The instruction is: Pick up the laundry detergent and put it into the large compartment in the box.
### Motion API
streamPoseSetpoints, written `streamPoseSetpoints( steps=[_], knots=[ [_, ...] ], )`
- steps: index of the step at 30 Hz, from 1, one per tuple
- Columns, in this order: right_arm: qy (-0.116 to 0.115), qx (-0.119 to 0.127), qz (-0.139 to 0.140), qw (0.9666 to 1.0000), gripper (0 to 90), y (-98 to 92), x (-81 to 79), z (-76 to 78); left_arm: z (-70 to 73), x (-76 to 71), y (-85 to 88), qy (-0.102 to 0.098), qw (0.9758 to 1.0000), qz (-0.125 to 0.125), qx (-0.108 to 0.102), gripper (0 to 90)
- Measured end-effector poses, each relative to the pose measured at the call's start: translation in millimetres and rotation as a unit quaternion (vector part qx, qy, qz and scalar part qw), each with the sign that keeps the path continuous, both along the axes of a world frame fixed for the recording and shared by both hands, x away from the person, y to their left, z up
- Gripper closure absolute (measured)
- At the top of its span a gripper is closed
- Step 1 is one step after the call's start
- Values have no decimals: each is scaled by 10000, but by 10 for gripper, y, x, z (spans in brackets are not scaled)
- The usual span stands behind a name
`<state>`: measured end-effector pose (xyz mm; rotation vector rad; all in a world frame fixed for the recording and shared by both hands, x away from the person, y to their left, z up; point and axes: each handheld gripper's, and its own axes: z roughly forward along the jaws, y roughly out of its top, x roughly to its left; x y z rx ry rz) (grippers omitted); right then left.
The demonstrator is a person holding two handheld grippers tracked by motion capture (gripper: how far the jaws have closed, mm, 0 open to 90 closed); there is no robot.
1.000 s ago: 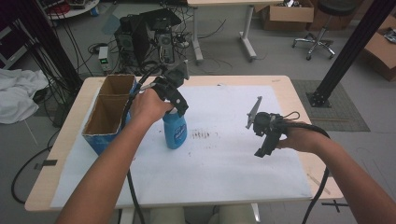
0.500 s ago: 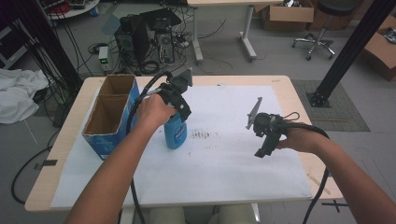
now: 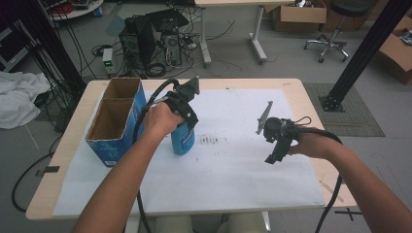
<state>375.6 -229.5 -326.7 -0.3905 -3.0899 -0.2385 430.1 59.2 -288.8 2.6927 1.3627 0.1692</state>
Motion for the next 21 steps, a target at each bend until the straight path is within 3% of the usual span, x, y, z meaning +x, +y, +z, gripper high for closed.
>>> streamPoseSetpoints(
  steps=[21],
  knots=[
    [41, 20, 3, 10000, 194, -3, 15, -14, -49, 13, 19, 41, 9999, -11, -95, 269]
  ],
)
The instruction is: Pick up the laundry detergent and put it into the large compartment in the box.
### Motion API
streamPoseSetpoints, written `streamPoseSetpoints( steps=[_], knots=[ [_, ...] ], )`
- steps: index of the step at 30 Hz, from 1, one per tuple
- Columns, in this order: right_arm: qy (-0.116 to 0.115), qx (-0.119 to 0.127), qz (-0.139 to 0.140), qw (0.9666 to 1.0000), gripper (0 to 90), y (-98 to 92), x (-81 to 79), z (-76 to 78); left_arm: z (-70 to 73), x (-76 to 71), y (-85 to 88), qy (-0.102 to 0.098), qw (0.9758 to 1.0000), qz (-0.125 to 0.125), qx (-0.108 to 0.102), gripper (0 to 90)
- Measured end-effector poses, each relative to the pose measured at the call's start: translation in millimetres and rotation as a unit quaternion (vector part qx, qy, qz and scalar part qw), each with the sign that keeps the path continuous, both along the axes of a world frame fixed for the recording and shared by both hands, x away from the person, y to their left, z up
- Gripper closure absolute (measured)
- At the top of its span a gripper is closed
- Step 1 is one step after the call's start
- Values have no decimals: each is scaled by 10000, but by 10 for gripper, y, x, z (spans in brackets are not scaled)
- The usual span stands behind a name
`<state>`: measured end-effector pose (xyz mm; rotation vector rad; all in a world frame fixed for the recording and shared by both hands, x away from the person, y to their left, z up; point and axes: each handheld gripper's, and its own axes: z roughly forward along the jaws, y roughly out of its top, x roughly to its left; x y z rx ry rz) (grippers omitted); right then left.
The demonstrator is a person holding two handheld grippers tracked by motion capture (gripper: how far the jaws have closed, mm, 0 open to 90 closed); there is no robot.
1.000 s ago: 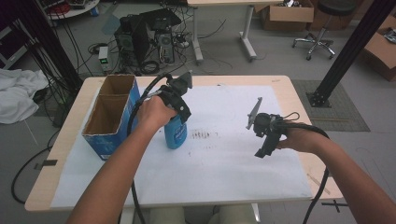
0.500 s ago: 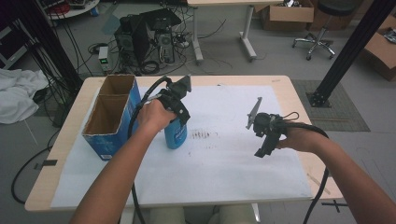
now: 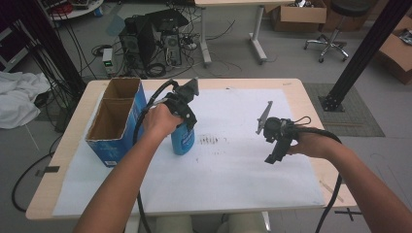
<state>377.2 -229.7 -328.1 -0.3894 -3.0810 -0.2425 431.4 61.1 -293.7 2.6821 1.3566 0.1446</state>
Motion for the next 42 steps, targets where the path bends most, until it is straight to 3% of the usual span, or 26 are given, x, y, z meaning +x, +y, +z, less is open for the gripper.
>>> streamPoseSetpoints(
  steps=[21, 42],
  knots=[
    [-9, -2, 26, 10000, 195, 16, 2, 0, 11, -11, 16, -29, 10000, 15, -61, 365],
    [-6, 0, 39, 10000, 196, 17, -1, -9, 23, -22, 13, -8, 10000, 17, -32, 377]
  ],
)
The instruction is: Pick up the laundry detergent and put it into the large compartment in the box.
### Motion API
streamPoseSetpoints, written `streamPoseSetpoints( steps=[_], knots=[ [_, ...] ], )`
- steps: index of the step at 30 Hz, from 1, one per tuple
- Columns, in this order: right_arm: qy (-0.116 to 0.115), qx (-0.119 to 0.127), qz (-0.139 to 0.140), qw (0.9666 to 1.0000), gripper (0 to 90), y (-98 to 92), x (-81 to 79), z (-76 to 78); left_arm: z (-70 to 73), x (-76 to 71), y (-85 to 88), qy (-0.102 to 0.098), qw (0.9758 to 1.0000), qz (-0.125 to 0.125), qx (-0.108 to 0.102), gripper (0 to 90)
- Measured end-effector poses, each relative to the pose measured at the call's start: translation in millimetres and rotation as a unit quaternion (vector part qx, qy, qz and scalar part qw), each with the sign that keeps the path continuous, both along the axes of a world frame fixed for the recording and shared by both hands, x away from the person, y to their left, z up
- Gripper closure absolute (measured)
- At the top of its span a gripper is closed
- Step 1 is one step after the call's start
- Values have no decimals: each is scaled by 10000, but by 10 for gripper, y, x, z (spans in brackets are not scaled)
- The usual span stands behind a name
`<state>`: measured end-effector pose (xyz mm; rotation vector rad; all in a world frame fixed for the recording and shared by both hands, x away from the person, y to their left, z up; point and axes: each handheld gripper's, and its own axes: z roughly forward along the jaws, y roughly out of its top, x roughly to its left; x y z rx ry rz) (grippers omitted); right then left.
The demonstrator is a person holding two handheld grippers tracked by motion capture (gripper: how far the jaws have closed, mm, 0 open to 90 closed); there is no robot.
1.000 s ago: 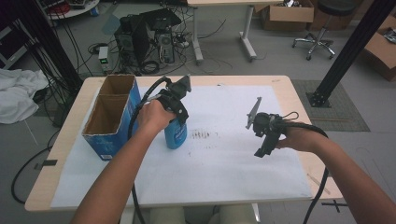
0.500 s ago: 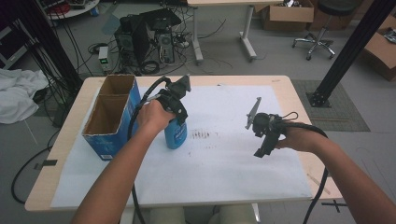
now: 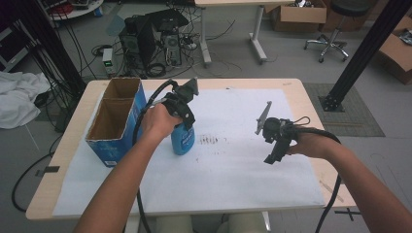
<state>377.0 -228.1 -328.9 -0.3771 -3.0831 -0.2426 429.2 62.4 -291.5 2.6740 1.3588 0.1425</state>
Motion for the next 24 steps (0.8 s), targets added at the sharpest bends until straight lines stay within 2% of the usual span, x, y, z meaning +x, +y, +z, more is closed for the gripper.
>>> streamPoseSetpoints(
  steps=[7, 8, 14, 18, 22, 23, 24],
  knots=[
    [-28, 24, -5, 10000, 196, -14, -1, 14, 199, -4, 107, -46, 9994, 173, -306, 377],
    [-21, 17, -10, 10000, 196, -19, -6, 23, 299, -12, 154, -93, 9992, 228, -319, 378],
    [-42, 37, 16, 10000, 196, -14, -20, 33, 625, -44, 306, -183, 9978, 511, -394, 378],
    [-52, 32, 23, 10000, 197, -12, -25, 48, 907, -91, 403, -320, 9971, 619, -297, 378],
    [-46, 36, 55, 10000, 197, 0, -29, 48, 1154, -136, 544, -430, 9950, 842, -315, 379],
    [-55, 35, 64, 10000, 197, 4, -30, 51, 1154, -136, 544, -430, 9950, 842, -315, 379],
    [-62, 42, 88, 9999, 197, 7, -28, 54, 1256, -162, 616, -456, 9941, 928, -317, 379]
  ],
)
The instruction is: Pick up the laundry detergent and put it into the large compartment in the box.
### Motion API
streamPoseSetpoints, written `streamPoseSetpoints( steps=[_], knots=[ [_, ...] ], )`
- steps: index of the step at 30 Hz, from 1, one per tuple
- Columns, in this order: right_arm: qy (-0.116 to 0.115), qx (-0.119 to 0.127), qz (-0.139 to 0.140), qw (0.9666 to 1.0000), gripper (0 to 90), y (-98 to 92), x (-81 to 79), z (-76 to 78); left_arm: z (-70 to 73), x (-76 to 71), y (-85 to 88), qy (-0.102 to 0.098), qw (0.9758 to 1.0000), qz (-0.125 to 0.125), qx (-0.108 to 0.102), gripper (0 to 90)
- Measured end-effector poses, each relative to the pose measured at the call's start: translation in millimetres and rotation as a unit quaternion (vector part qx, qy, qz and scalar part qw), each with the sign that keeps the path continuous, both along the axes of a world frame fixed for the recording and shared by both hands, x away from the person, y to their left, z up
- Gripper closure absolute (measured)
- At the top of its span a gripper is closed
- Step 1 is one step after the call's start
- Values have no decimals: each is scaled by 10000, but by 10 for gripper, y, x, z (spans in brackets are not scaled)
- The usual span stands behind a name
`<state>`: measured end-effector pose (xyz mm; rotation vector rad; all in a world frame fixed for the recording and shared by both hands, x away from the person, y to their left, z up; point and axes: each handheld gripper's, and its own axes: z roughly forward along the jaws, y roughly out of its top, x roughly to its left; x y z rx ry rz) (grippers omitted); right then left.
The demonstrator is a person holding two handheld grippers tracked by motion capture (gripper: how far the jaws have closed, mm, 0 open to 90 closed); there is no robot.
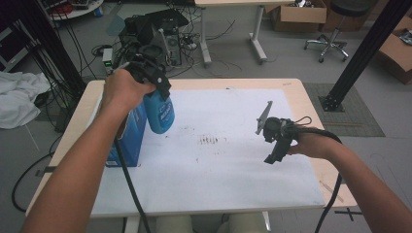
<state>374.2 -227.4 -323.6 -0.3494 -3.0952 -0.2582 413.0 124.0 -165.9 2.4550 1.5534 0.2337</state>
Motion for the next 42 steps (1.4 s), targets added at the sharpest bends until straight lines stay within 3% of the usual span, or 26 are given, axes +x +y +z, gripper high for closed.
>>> streamPoseSetpoints(
  steps=[5, 9, 11, 14, 20, 27, 33, 39, 42],
  knots=[
    [2, 16, 10, 10000, 197, 11, 6, 6, 192, -49, 130, -39, 9999, 133, -1, 379],
    [-9, 37, 25, 10000, 197, 19, 8, 14, 410, -111, 290, -142, 9991, 402, -32, 379],
    [-9, 42, 27, 10000, 197, 21, 8, 15, 441, -119, 317, -153, 9990, 428, -14, 379],
    [-5, 43, 38, 10000, 197, 26, 8, 14, 602, -172, 479, -245, 9976, 644, 25, 379],
    [-20, 51, 59, 10000, 198, 31, 17, 10, 713, -217, 690, -350, 9945, 989, 39, 379],
    [-55, 70, 43, 10000, 197, 8, 13, 33, 701, -224, 868, -384, 9913, 1254, 77, 379],
    [-42, 59, 3, 10000, 198, -22, 15, 20, 610, -203, 975, -447, 9882, 1449, 205, 380],
    [-48, 43, -28, 10000, 198, -37, 19, 21, 425, -161, 1055, -404, 9866, 1564, 209, 379],
    [-33, 24, -39, 10000, 198, -35, 23, 16, 214, -133, 1088, -350, 9864, 1592, 200, 379]
  ],
)
